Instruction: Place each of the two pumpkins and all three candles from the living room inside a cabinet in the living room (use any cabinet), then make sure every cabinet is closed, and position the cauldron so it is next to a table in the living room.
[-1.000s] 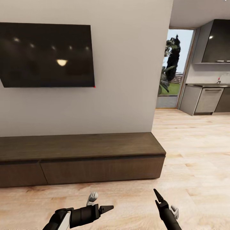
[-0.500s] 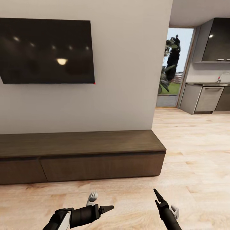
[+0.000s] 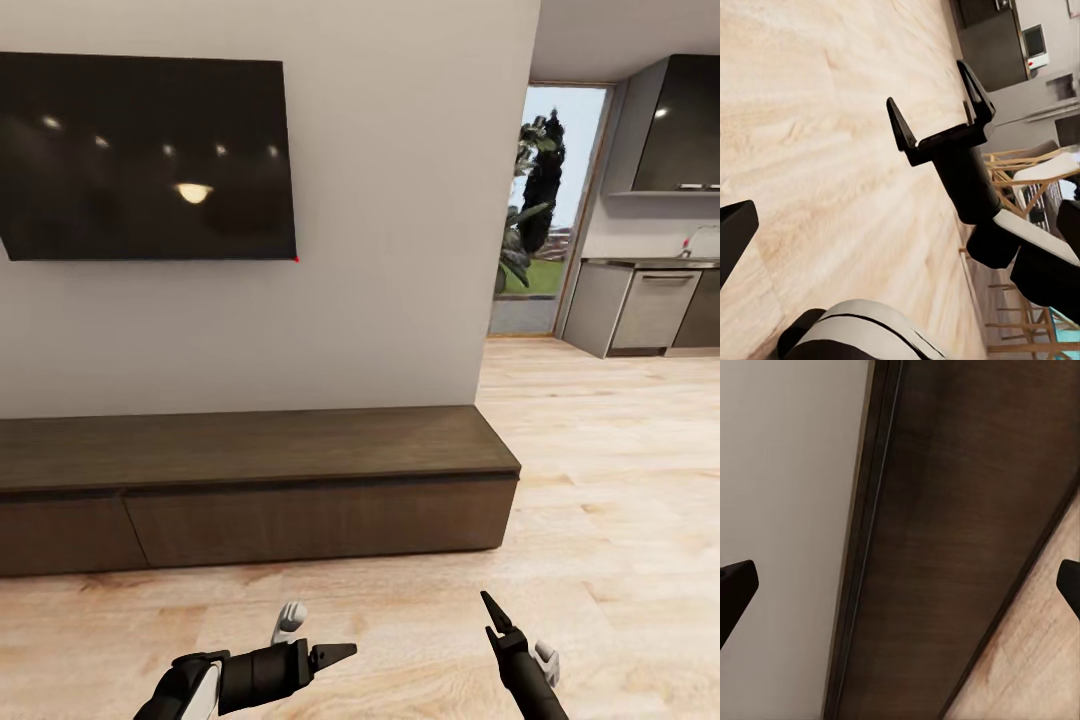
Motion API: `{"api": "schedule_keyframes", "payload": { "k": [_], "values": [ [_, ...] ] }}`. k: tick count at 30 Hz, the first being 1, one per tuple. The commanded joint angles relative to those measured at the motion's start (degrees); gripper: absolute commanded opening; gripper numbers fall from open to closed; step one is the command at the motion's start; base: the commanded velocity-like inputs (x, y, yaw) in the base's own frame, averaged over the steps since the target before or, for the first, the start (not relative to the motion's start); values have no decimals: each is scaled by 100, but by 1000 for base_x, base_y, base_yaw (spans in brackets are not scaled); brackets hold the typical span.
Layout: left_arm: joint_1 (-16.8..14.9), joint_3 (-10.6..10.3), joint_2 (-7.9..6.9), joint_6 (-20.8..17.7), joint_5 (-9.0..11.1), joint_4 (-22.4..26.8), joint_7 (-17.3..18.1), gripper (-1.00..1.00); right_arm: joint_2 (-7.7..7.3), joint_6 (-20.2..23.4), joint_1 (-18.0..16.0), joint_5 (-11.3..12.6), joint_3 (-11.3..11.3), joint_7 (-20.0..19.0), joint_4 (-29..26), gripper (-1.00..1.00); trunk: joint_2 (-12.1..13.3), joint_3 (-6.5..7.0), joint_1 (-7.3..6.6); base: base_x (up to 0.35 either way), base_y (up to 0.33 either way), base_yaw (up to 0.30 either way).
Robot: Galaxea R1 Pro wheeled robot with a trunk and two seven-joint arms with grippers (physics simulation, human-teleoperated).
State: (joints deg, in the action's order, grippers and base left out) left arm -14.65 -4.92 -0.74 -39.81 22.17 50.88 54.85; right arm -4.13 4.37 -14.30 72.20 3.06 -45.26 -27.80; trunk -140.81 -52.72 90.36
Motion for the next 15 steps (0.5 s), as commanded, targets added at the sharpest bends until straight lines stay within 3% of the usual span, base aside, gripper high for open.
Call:
{"api": "schedule_keyframes", "payload": {
  "k": [1, 15],
  "values": [
    [-1, -16, -5, -37, 40, 1, 0, 100, 0, 46, -3, 58, 1, -20, 3, 100, -2, -6, 0, 199, 0, 0],
    [-1, -17, -5, -41, 42, 1, 16, 100, 8, 48, -3, 119, 5, -11, -24, 100, -2, -6, 0, 221, 0, 0]
  ]
}}
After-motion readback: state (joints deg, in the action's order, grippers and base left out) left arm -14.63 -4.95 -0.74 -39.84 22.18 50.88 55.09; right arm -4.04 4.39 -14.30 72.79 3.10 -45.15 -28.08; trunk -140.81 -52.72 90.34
